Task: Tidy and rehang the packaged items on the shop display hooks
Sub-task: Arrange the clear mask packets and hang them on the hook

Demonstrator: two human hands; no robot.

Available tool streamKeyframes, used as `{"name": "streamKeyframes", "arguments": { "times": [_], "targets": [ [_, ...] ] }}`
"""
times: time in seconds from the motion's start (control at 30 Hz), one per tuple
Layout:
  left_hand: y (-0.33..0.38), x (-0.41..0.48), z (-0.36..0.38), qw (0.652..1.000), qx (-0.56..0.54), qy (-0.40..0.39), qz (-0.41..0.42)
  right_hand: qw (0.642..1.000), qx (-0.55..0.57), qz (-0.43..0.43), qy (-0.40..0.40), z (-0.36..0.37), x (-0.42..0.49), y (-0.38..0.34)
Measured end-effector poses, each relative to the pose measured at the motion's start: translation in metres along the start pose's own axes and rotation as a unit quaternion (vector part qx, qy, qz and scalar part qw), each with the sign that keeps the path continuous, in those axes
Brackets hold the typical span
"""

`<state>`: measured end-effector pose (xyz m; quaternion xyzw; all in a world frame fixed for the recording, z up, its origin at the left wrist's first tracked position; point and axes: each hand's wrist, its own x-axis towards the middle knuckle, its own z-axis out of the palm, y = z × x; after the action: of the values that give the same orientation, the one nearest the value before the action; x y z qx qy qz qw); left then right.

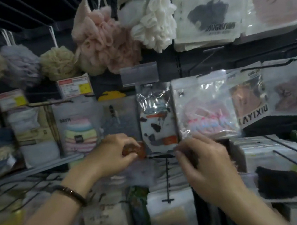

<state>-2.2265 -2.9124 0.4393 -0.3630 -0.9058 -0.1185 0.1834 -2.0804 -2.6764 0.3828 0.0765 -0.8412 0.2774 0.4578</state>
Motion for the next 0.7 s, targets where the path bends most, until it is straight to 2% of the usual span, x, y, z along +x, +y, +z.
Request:
{"name": "streamKeyframes", "arguments": {
  "times": [0.13, 0.2, 0.7],
  "targets": [
    [-0.037, -0.023, 0.011, 0.996, 0.038, -0.079, -0.017, 0.99, 0.029, 0.079, -0.115, 0.046, -0.019, -0.003],
    [-0.047, -0.029, 0.019, 0.993, 0.034, -0.11, -0.019, 0.982, 0.046, 0.117, -0.143, 0.063, -0.023, -0.004],
    [-0.086, -0.015, 0.035, 0.987, -0.023, -0.16, 0.021, 0.977, 0.043, 0.159, -0.139, 0.1, -0.025, -0.015]
  ]
}}
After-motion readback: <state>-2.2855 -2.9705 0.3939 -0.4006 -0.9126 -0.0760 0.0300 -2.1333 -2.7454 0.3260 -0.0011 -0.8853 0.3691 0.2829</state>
